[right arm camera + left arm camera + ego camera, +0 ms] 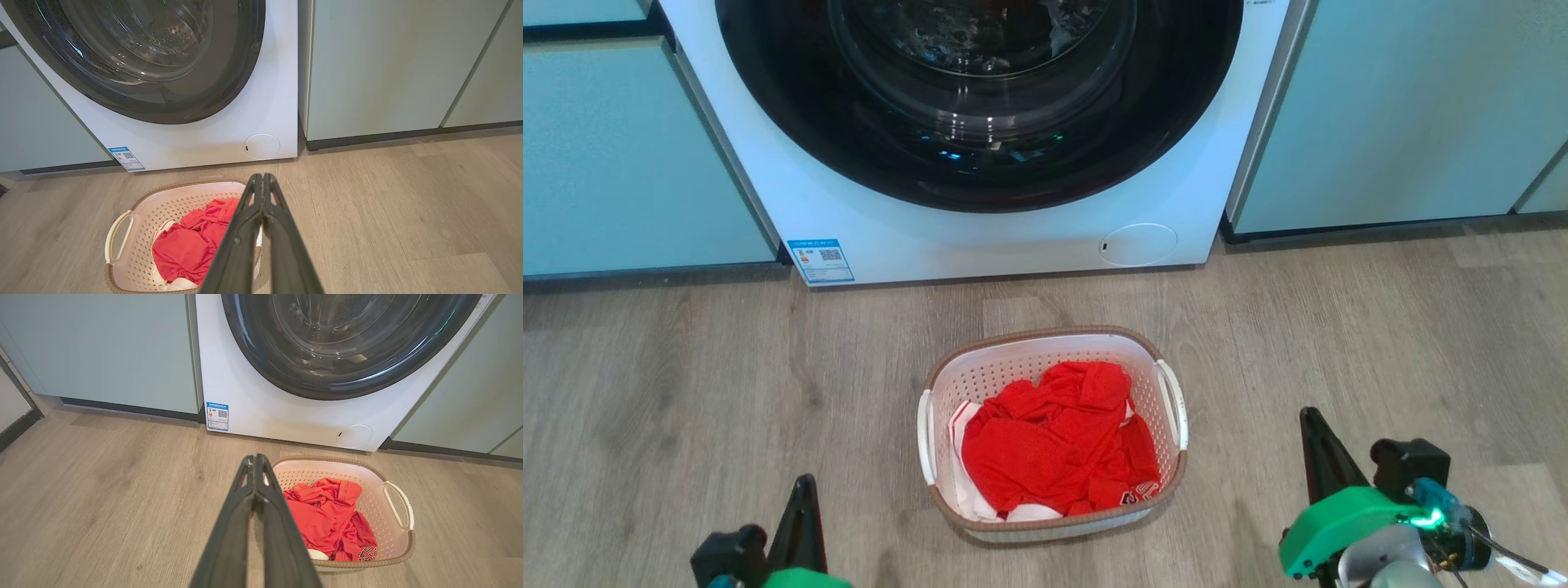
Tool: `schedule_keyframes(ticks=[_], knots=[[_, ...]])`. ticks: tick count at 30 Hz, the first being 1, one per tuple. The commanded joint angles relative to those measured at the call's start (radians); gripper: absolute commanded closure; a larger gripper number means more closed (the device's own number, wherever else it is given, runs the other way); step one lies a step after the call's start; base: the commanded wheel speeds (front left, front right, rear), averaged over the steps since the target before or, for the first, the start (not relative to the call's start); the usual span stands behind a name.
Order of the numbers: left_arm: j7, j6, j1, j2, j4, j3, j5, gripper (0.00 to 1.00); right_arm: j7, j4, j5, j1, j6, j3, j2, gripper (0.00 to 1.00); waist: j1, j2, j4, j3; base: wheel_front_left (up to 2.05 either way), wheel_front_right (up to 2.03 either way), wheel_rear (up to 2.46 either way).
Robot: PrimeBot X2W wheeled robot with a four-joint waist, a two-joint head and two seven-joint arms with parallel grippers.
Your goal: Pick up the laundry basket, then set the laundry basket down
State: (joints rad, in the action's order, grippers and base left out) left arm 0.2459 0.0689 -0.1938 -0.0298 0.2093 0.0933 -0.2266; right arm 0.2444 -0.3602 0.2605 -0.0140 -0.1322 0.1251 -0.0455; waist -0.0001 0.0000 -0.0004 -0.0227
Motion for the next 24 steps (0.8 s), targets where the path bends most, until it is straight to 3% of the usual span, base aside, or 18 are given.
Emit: schedule_keyframes(ticks=[1, 24], knots=[[-0.008, -0.010, 0.034, -0.008, -0.029, -0.007, -0.034, 1.00, -0.006, 0.035, 0.034, -0.036, 0.000, -0.008, -0.008, 1.00, 0.0001, 0.0000, 0.000, 0.001, 0.00, 0.00, 0.00], [-0.063, -0.046, 0.085, -0.020, -0.014, -0.031, -0.297, 1.00, -0.060, 0.050, 0.293, -0.047, 0.000, -0.036, -0.018, 1.00, 0.0001, 0.0000, 0.000, 0.004, 0.00, 0.00, 0.00]])
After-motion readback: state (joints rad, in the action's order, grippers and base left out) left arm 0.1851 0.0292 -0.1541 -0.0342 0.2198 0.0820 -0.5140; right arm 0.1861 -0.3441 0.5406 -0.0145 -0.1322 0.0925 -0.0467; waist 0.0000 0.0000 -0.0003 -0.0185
